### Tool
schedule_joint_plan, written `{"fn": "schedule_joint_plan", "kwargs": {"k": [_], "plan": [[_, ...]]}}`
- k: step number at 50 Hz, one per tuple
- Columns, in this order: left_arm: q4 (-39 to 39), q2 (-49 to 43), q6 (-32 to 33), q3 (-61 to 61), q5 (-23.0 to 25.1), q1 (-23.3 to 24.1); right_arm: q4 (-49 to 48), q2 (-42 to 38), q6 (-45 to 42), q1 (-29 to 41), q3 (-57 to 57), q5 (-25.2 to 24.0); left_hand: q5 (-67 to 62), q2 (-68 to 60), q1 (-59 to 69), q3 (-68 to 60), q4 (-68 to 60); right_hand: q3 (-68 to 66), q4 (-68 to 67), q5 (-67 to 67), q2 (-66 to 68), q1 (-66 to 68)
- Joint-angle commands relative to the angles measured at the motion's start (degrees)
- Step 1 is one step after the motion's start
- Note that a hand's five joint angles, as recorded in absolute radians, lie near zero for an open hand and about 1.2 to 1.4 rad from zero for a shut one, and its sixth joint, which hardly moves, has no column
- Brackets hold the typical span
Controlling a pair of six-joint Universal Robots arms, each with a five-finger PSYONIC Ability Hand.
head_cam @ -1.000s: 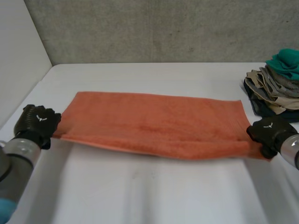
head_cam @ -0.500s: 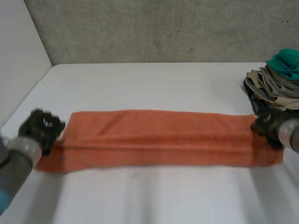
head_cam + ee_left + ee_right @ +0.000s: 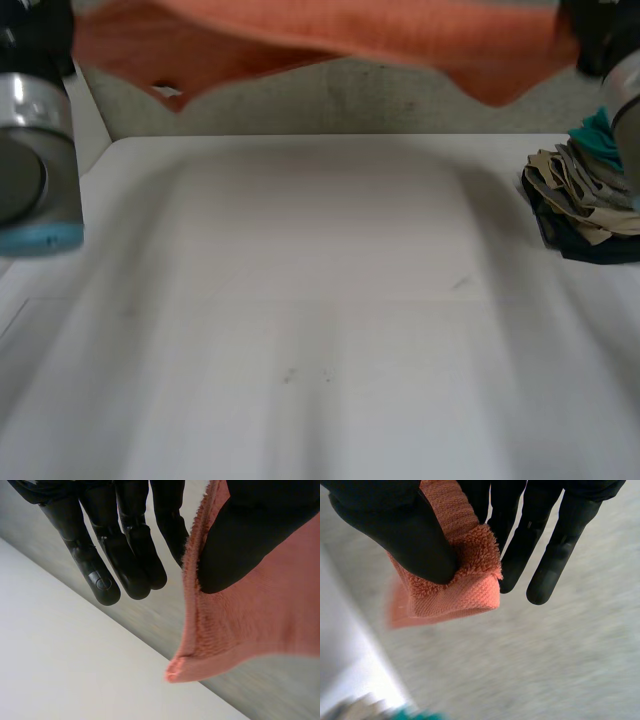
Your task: Fold the laundry.
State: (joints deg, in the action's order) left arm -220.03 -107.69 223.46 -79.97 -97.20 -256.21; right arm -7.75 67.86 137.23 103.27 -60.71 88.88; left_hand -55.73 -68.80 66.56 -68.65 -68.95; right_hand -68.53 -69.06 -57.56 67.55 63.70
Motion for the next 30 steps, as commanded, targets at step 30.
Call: {"fn": "schedule_joint_plan", "kwargs": {"k": [30], "plan": [[2.2, -3.7, -0.8, -24.1, 1.4, 3.4, 13.7, -5.6, 11.1, -3.3, -18.2, -5.6, -14.3, -11.2, 13.4, -11.4, -11.0, 43.3, 43.8, 42.4, -42.3, -38.5]]}}
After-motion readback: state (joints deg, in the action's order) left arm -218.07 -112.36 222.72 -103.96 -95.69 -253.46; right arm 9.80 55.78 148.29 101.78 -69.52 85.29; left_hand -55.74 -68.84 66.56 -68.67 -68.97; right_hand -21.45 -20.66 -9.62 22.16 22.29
